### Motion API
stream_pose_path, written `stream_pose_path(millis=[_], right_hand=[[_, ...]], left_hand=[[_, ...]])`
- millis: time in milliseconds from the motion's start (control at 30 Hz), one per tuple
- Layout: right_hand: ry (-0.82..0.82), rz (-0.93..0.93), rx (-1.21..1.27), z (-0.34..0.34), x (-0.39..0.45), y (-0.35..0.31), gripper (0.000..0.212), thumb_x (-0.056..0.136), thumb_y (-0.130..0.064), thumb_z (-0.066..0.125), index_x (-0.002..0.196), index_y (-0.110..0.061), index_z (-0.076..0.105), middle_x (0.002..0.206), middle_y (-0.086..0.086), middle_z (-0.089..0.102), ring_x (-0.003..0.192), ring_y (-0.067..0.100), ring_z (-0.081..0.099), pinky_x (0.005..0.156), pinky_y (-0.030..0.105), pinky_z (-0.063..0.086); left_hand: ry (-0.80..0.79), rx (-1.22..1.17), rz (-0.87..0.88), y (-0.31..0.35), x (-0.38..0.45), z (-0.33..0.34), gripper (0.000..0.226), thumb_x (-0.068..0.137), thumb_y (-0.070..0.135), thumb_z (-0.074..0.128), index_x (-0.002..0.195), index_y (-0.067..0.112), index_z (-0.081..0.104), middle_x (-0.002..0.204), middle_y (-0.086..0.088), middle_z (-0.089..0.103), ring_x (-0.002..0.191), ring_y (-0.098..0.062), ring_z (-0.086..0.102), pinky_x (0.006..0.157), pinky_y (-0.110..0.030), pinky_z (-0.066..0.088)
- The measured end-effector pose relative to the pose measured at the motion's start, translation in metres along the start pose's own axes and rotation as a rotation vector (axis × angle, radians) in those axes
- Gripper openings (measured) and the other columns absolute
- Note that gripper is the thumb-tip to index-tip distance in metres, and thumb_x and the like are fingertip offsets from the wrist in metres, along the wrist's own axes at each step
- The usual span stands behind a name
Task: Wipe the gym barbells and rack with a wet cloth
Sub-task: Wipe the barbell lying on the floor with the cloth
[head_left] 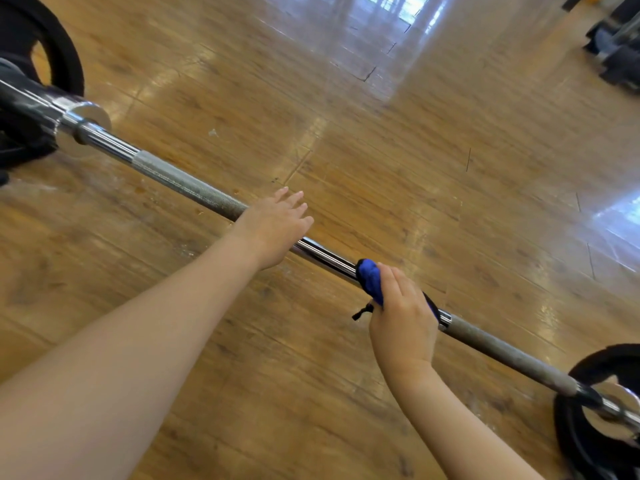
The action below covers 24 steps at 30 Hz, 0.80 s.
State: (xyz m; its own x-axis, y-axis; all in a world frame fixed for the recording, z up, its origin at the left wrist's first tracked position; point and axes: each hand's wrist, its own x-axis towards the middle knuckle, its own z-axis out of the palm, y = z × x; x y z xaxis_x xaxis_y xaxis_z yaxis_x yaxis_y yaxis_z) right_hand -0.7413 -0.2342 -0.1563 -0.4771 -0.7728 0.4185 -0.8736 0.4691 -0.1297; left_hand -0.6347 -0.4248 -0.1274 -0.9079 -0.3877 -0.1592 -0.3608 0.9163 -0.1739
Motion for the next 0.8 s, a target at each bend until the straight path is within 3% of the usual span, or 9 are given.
stream_pose_path(millis=[133,233,367,433,500,600,667,733,800], right_hand=[[-0.071,-0.034,0.064,-0.005,0.003,0.008,0.057,0.053,0.007,0.082,0.107,-0.005,0.068,0.100,0.006,0.071,0.082,0.028,0.068,0.068,0.032,0.054],[-0.085,-0.002,0.086,-0.010,0.001,0.019,0.050,0.056,-0.002,0.086,0.101,-0.008,0.067,0.089,0.000,0.069,0.073,0.026,0.065,0.059,0.025,0.046],[-0.032,-0.007,0.059,-0.007,-0.009,0.020,0.052,0.056,0.006,0.082,0.105,-0.006,0.067,0.097,0.004,0.070,0.080,0.028,0.067,0.065,0.032,0.053],[0.036,-0.018,0.056,-0.005,-0.016,0.018,0.047,0.062,0.008,0.075,0.107,-0.003,0.068,0.102,0.008,0.070,0.085,0.030,0.068,0.072,0.036,0.055],[0.097,-0.031,0.029,-0.005,-0.021,0.015,0.036,0.073,-0.002,0.056,0.107,-0.002,0.068,0.104,0.011,0.069,0.087,0.031,0.068,0.076,0.037,0.055],[0.107,0.017,0.017,-0.002,-0.016,0.006,0.041,0.071,-0.005,0.044,0.104,-0.002,0.069,0.100,0.011,0.070,0.084,0.031,0.067,0.075,0.035,0.054],[0.086,0.043,0.006,0.001,-0.008,-0.003,0.040,0.066,0.001,0.054,0.103,-0.002,0.068,0.098,0.009,0.069,0.082,0.031,0.066,0.073,0.034,0.052],[0.032,0.008,-0.018,0.006,-0.003,-0.009,0.055,0.052,0.011,0.073,0.106,-0.001,0.067,0.101,0.012,0.068,0.085,0.031,0.066,0.076,0.035,0.052],[0.011,-0.047,-0.036,0.009,-0.002,-0.010,0.067,0.046,0.013,0.079,0.110,0.000,0.066,0.104,0.015,0.068,0.089,0.031,0.066,0.081,0.036,0.051]], left_hand=[[0.019,-0.031,0.008,0.000,-0.002,-0.001,0.058,0.093,-0.002,0.039,0.147,0.017,0.027,0.156,-0.007,0.023,0.146,-0.021,0.009,0.117,-0.038,0.000],[0.036,-0.029,0.012,0.001,-0.005,0.000,0.056,0.094,-0.001,0.039,0.146,0.019,0.030,0.155,-0.004,0.026,0.146,-0.020,0.010,0.117,-0.038,-0.001],[0.056,-0.041,0.003,0.002,-0.008,0.001,0.056,0.094,-0.002,0.038,0.146,0.019,0.030,0.155,-0.004,0.027,0.146,-0.020,0.010,0.117,-0.036,-0.002],[0.077,-0.045,0.005,0.003,-0.012,0.003,0.057,0.094,-0.003,0.037,0.147,0.017,0.028,0.154,-0.005,0.027,0.146,-0.020,0.011,0.116,-0.036,-0.003],[0.096,-0.049,0.005,0.003,-0.016,0.006,0.056,0.095,-0.003,0.036,0.148,0.014,0.026,0.154,-0.007,0.027,0.146,-0.022,0.012,0.117,-0.035,-0.003],[0.093,-0.018,-0.009,0.003,-0.016,0.006,0.056,0.096,-0.002,0.034,0.149,0.011,0.020,0.155,-0.008,0.023,0.146,-0.022,0.012,0.117,-0.036,-0.001],[0.082,0.002,-0.031,0.004,-0.013,0.003,0.056,0.097,0.000,0.033,0.149,0.010,0.015,0.157,-0.009,0.019,0.146,-0.023,0.010,0.117,-0.038,-0.001],[0.083,0.018,-0.045,0.004,-0.012,0.003,0.059,0.097,0.004,0.035,0.150,0.009,0.010,0.158,-0.009,0.015,0.146,-0.023,0.007,0.116,-0.041,-0.003],[0.095,0.009,-0.065,0.005,-0.013,0.006,0.065,0.097,0.013,0.042,0.151,0.009,0.006,0.158,-0.009,0.013,0.146,-0.023,0.005,0.116,-0.041,-0.004]])
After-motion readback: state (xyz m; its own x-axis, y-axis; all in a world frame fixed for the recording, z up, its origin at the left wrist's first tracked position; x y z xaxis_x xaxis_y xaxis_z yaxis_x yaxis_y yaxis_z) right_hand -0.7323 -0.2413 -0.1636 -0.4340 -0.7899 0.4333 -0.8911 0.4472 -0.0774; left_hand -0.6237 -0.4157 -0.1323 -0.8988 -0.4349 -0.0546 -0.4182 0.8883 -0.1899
